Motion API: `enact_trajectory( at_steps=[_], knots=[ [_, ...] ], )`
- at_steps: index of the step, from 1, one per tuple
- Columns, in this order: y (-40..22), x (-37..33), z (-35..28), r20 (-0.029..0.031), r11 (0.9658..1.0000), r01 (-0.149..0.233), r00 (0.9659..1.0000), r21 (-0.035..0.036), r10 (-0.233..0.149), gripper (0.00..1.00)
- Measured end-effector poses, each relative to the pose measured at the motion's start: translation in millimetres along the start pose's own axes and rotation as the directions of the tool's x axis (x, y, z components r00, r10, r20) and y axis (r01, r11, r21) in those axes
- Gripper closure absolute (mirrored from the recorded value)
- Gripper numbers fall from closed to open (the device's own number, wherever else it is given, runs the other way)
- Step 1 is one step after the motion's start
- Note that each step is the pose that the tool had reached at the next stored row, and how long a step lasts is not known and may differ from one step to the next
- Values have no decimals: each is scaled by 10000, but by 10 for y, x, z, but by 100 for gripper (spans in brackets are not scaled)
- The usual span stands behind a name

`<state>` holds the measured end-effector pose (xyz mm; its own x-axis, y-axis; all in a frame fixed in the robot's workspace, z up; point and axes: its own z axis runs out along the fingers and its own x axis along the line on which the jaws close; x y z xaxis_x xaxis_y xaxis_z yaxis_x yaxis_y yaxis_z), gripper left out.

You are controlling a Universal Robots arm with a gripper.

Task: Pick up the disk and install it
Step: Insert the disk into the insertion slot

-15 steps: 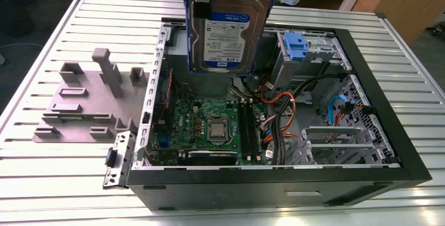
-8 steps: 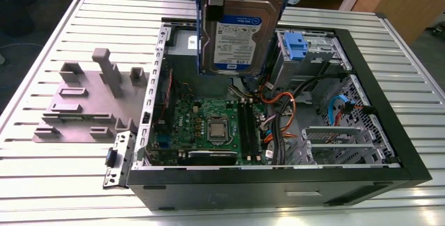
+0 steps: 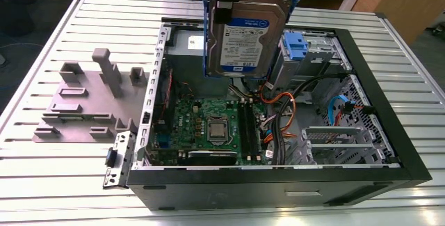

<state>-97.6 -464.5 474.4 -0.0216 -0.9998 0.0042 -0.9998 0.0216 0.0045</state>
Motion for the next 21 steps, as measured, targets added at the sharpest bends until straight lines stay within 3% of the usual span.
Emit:
enact_trajectory(
  at_steps=[14, 21],
  knots=[
    [-1, 13, 1, 0, 10000, 2, 10000, -1, -2, 64],
    [-4, 155, 5, 0, 10000, 0, 10000, 0, 0, 64]
  ],
)
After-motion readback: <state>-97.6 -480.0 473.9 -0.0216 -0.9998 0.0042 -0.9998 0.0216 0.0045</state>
